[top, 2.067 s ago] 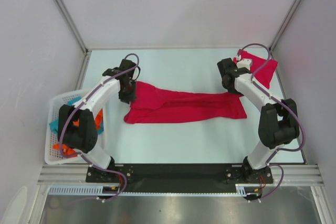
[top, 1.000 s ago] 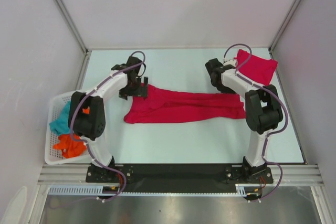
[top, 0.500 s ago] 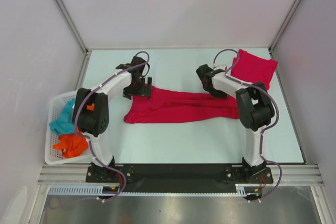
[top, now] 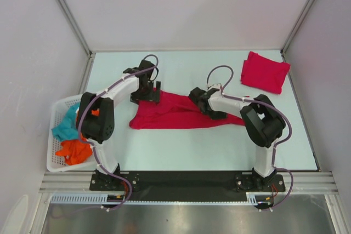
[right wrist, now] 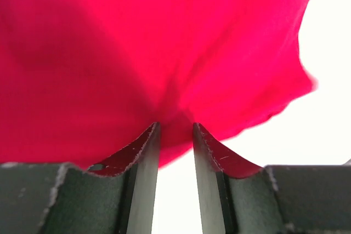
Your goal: Fold and stack the t-shirts
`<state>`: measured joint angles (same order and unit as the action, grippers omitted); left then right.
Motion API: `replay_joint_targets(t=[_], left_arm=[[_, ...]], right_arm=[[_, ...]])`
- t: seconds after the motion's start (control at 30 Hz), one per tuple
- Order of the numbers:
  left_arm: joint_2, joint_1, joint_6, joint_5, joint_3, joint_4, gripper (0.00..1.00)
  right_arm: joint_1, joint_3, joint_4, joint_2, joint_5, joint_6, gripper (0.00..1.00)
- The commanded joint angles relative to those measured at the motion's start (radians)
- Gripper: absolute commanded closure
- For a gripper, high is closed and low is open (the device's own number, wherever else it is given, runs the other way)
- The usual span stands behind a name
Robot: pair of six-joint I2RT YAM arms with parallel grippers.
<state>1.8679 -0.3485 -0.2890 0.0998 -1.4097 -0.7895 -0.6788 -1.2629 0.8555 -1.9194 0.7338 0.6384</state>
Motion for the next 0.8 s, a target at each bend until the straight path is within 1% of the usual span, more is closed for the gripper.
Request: replay_joint_targets(t=[0.0, 0.13, 0.2, 0.5, 0.63, 0.67, 0.77], left_arm=[[-0.072, -0.018, -0.022, -0.005, 0.038, 0.019, 0.07], [-0.079, -0.032, -0.032, -0.005, 0.055, 0.027, 0.07], [-0.082, -0.035, -0.033, -0.005, 0.058, 0.030, 0.07], [-0.082, -0.040, -0.050, 0.009, 0.057, 0.033, 0.06], [-0.058, -0.040, -0.050, 0.012, -0.027, 0.016, 0.06], [-0.029, -0.041, -0.049, 0.011, -0.073, 0.010, 0.06], [0.031, -0.041, -0.044, 0.008, -0.139, -0.013, 0.06]], right_arm=[[-0.048, 0.033, 0.080, 0.092, 0.024, 0.110, 0.64], [-0.094, 0.040, 0.111, 0.115, 0.032, 0.148, 0.64], [-0.094, 0.034, 0.109, 0.108, 0.035, 0.150, 0.64], [-0.103, -0.107, 0.112, 0.034, 0.055, 0.107, 0.65], [-0.091, -0.199, 0.094, -0.015, 0.075, 0.055, 0.64], [-0.084, -0.219, 0.086, -0.027, 0.070, 0.044, 0.64], [-0.061, -0.299, 0.056, -0.090, 0.061, 0.001, 0.65]])
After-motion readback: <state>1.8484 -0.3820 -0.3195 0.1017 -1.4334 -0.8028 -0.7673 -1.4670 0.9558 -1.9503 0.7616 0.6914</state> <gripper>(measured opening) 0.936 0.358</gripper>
